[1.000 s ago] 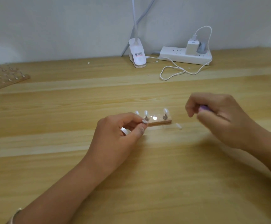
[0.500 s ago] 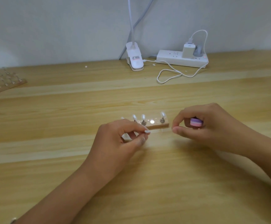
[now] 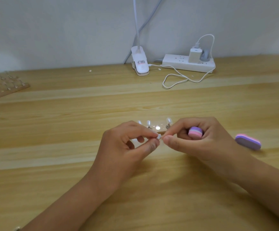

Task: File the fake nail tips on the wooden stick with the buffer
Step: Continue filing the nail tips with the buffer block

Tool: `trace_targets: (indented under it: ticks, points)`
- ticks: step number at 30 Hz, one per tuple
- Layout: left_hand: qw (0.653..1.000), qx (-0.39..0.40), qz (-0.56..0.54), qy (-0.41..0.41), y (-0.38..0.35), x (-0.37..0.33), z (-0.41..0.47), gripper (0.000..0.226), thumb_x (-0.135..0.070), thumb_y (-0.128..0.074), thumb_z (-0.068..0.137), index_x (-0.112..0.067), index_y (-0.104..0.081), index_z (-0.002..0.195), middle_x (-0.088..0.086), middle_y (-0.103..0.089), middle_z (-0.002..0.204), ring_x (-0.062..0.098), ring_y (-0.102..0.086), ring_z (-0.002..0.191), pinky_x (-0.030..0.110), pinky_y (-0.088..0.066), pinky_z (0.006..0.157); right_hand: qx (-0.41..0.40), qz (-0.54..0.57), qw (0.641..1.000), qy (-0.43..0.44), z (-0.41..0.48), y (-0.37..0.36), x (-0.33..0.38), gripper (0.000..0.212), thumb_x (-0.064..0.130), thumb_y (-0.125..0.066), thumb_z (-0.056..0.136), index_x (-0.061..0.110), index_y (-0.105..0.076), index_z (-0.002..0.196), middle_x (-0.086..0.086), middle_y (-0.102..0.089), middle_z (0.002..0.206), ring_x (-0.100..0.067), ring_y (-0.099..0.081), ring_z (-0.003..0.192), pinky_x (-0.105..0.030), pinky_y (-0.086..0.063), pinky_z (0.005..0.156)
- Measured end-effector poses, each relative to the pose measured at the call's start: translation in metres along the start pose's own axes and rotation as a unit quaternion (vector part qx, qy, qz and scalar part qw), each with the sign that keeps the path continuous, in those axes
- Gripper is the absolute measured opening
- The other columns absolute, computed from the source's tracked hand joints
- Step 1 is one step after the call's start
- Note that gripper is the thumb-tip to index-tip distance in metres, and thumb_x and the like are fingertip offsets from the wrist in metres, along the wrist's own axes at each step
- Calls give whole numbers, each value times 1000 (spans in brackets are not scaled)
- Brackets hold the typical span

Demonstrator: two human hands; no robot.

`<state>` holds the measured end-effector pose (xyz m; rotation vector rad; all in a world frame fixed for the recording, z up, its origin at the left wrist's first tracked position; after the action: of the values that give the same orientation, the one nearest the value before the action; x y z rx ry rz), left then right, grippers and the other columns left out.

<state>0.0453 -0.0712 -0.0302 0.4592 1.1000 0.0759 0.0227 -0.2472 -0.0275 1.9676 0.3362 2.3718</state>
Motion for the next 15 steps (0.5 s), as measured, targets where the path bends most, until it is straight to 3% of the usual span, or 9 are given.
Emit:
trace_targets:
  ticks: [5, 15]
  points:
    - [1000, 2, 1, 7, 0, 1, 0, 10, -21, -80, 74, -29, -78, 79, -12, -70, 79, 12, -63, 74, 30, -48, 56, 13, 103, 994, -46, -1, -3, -1, 5, 16, -78, 76, 11, -77, 77, 7, -33, 53, -5, -32, 48, -7, -38, 52]
    - [1000, 0, -9, -6, -1, -2, -1, 7, -24, -77, 74, -30, -78, 78, -13, -70, 81, 12, -63, 76, 31, -47, 55, -3, 92, 995, -42, -1, -6, -4, 5, 19, -77, 76, 15, -76, 78, 7, -34, 54, -4, -34, 50, -6, -38, 53]
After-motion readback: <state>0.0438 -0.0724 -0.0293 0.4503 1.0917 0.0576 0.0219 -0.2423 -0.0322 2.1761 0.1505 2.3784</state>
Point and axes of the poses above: each hand's wrist, its own z-axis towards the middle knuckle, its own y-axis out of the back of the hand, x = y × z, the point moved 4 cm from there along z, towards the middle knuckle
